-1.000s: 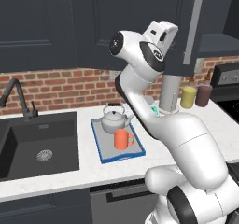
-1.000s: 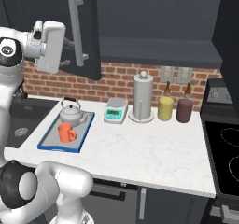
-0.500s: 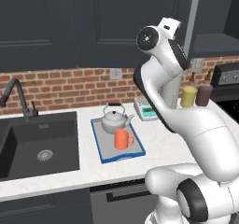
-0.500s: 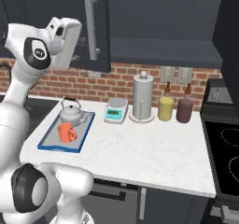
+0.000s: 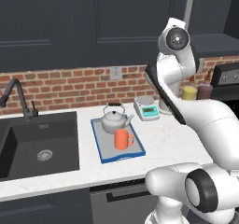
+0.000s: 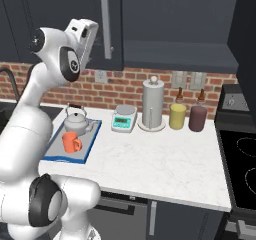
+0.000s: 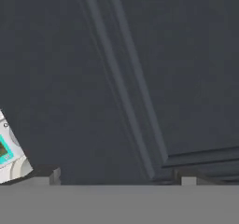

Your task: Pick the kettle from the counter and place it on the tray. Then pick the mug from the cabinet and place it on the tray. Then close the cabinet doors.

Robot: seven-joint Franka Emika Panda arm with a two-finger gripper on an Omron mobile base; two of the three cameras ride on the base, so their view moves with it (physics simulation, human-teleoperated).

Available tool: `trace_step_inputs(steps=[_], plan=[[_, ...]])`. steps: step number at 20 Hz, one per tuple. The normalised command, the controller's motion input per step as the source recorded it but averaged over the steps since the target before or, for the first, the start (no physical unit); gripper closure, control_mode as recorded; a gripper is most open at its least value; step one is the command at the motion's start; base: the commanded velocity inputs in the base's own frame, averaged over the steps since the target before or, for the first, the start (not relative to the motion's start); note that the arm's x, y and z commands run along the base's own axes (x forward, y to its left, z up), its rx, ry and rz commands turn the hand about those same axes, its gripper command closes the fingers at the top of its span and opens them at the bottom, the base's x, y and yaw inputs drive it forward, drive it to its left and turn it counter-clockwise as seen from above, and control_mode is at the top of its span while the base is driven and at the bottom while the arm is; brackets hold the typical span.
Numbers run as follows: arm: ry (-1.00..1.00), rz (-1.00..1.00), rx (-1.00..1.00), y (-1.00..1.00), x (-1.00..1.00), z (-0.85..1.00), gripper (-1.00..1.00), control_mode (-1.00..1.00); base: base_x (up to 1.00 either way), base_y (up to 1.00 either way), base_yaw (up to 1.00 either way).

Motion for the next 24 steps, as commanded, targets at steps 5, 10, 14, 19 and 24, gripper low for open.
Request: trace_step_inputs(steps=[5, 10, 14, 19, 24], plan=[[0.00, 0.31, 0.00, 0.00, 0.44, 0.00, -1.00, -1.00, 0.00, 0.00, 0.00], [0.00, 0.30, 0.00, 0.03, 0.41, 0.00, -1.00, -1.00, 0.00, 0.00, 0.00], [0.00, 0.28, -0.04, 0.07, 0.13, 0.00, -1.00, -1.00, 0.00, 0.00, 0.00], [0.00, 0.25, -0.12, 0.15, 0.00, 0.00, -1.00, -1.00, 0.00, 0.00, 0.00], [0.00, 0.20, -0.12, 0.22, -0.13, 0.04, -1.00, -1.00, 0.00, 0.00, 0.00]])
